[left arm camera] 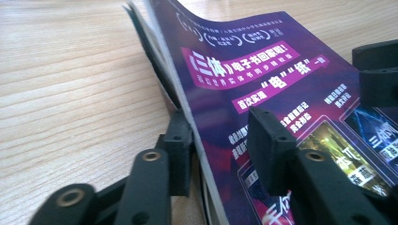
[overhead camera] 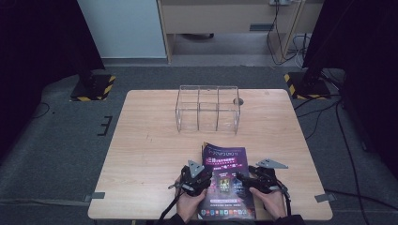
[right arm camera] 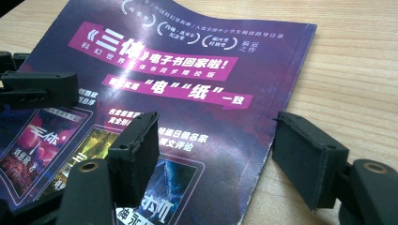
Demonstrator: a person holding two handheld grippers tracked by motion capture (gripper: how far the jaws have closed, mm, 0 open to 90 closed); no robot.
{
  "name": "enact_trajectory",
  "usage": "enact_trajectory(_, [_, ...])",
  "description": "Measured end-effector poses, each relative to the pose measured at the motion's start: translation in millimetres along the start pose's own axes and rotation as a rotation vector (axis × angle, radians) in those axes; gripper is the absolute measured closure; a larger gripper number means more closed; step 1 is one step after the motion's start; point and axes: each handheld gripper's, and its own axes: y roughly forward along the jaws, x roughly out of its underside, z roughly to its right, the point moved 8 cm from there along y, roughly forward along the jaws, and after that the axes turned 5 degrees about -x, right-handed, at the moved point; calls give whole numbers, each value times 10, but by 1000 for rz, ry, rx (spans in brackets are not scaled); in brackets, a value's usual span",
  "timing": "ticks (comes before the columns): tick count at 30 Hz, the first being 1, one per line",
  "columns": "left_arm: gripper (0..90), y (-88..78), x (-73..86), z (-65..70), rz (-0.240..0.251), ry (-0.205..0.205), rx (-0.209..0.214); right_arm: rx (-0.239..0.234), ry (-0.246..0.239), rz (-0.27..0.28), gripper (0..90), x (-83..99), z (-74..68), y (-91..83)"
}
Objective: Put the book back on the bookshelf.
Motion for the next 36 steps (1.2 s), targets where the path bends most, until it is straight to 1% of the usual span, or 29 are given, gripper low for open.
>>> enact_trajectory(4, [694,-15,-10,-1,9,-12,-7,0,3,0,323,0,3,-2])
enact_trajectory(8, [748,-49,-44,-2,23,-5,1,1,2,0,320,0,1,-1])
enact_trajectory(10, [793,-84,-76,7,34,-11,25,-3,-3,-4,315,0,1,-2])
enact_trajectory(11, [810,-112,-100,20,36,-21,47,-2,-4,-2,316,-1,3,-2])
enact_trajectory(12, [828,-132,-121,29,39,-24,58,-4,-8,-2,312,-2,0,-3])
enact_trajectory(13, [834,-162,-152,41,49,-22,69,-5,-15,-4,310,-4,0,-4])
enact_trajectory(18, [844,-252,-221,68,68,-26,98,-19,-28,26,265,-51,-7,-49])
enact_trajectory(20, [845,-290,-250,76,78,-25,103,-34,-15,29,253,-53,-5,-65])
enact_trajectory(25, [846,-369,-310,98,102,-14,100,-52,-10,41,231,-68,-7,-84])
enact_trajectory(26, [846,-384,-318,93,102,-7,93,-57,-7,42,228,-70,-14,-88])
enact_trajectory(27, [846,-397,-327,101,106,-12,100,-59,-14,49,226,-79,-15,-86])
enact_trajectory(31, [847,-450,-367,96,121,0,84,-67,-20,47,219,-85,-33,-81])
enact_trajectory(36, [847,-517,-427,93,146,5,83,-73,-17,48,215,-104,-49,-74])
